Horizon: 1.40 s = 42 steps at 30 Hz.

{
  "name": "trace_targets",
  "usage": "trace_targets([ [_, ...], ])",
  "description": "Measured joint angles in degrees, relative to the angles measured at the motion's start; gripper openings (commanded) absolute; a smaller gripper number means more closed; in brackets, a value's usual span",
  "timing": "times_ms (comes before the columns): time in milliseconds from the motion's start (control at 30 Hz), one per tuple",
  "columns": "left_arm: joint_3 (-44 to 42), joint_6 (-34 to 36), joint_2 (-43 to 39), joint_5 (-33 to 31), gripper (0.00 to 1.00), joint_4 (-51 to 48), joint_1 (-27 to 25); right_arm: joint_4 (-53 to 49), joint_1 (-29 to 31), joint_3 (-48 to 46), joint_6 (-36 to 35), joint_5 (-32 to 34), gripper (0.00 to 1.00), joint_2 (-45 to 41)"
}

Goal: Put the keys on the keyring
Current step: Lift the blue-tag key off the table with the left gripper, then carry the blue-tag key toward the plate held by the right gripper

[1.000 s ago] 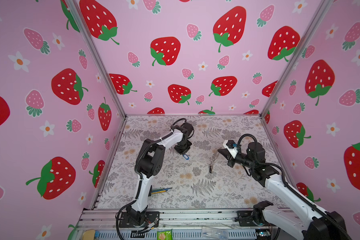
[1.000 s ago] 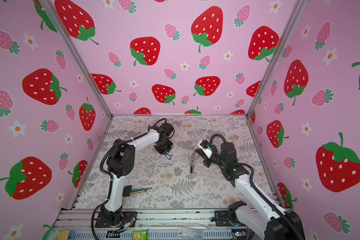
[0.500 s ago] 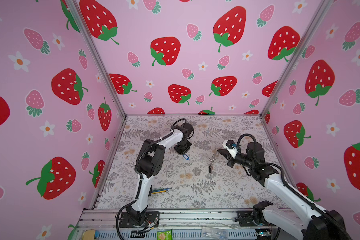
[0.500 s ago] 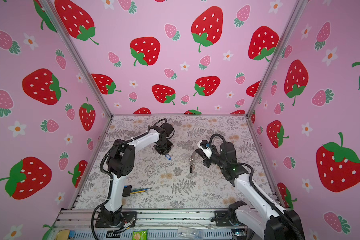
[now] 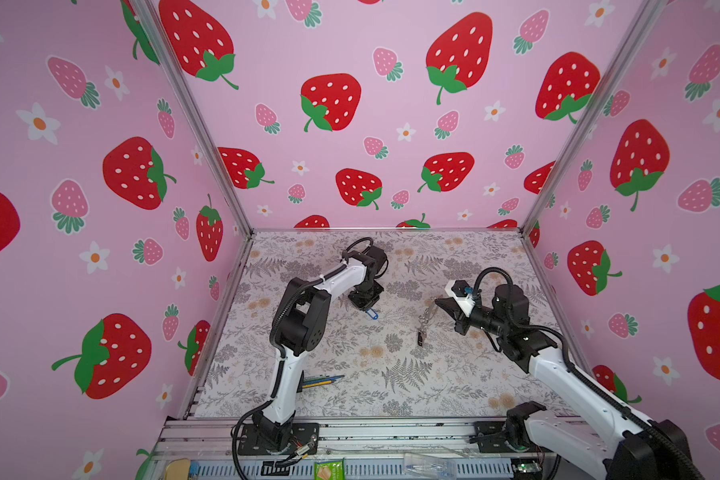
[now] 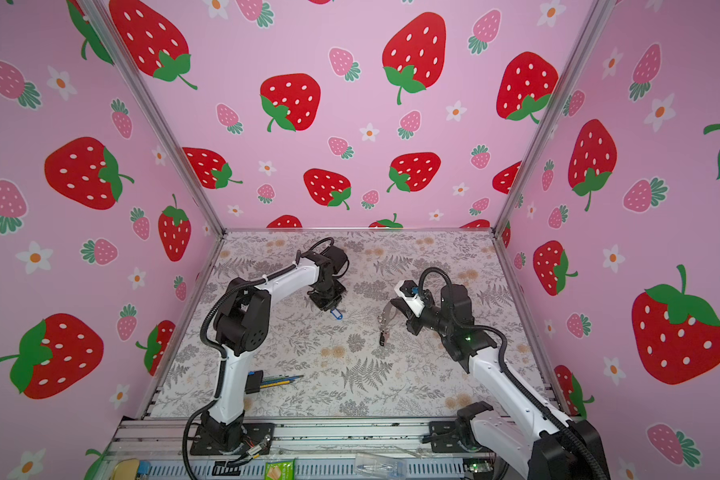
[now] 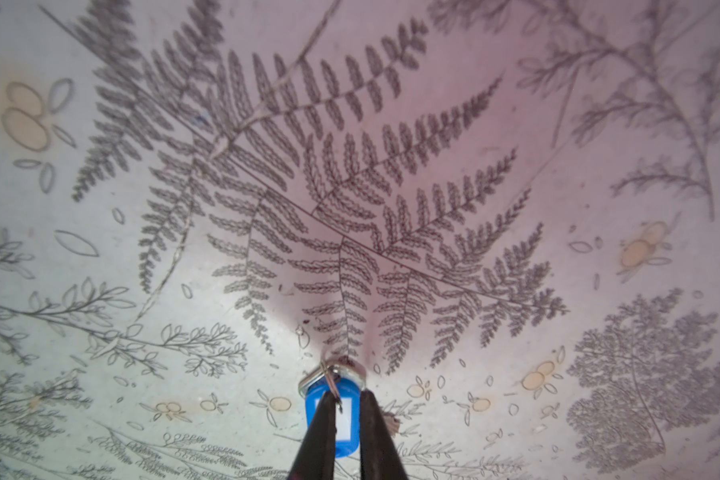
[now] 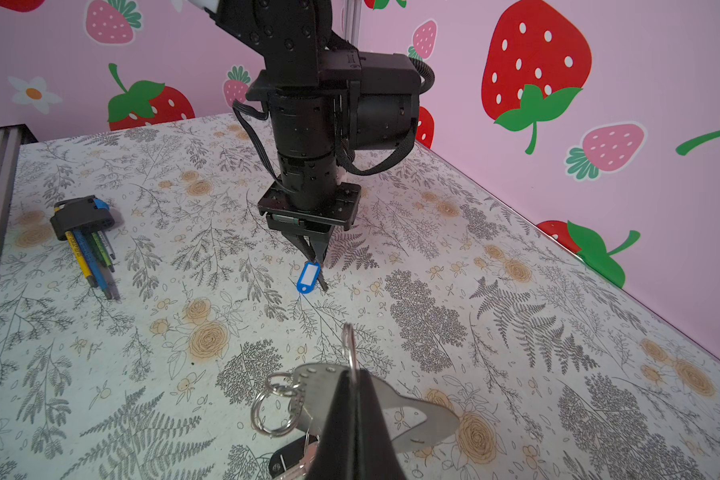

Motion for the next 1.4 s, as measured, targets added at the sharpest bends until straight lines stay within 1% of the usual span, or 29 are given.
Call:
trace_targets([
  [200,0.0,0.13,0.02,-0.02,0.19,-0.17,0.0,0.0,0.0,0.0,0.0,-0.02,0.0,0.0],
  [533,0.0,0.33,0.9,-0.04,0.16,-0.35,0.02,0.0,0.0,0.0,0.0,-0.02,0.0,0.28],
  [667,0.0,0.46,0.9,-0.02,0.11,-0.39,0.0,0.0,0.0,0.0,0.0,-0.02,0.0,0.39],
  [733,0.0,0.83,0.9,-0.02,0.03,-0.42,0.0,0.02,0.0,-0.02,0.0,-0.02,0.0,0.42],
  [800,0.0,1.16,0.9,-0.09,0.0,-0.59,0.0,0.02,0.0,-0.02,0.0,-0.02,0.0,0.44],
  [1000,0.09,3.23,0.85,-0.13,0.0,-0.76,0.0,0.02,0.0,-0.04,0.0,0.02,0.0,0.44],
  [1100,0.09,6.14,0.37,-0.31,0.0,-0.83,0.0,0.02,0.0,-0.07,0.0,0.09,0.0,0.44],
  [1200,0.09,11.13,-1.49,-0.48,0.0,-0.81,0.0,0.0,0.0,-0.09,0.0,0.35,0.0,0.44],
  [1267,0.09,15.85,-3.87,-0.66,0.0,-0.5,0.0,-0.02,0.0,-0.09,-0.02,0.55,0.0,0.44],
  [1400,-1.44,28.52,-11.32,-1.07,0.0,2.56,0.0,-0.59,0.0,0.09,-0.24,1.05,0.0,0.5],
])
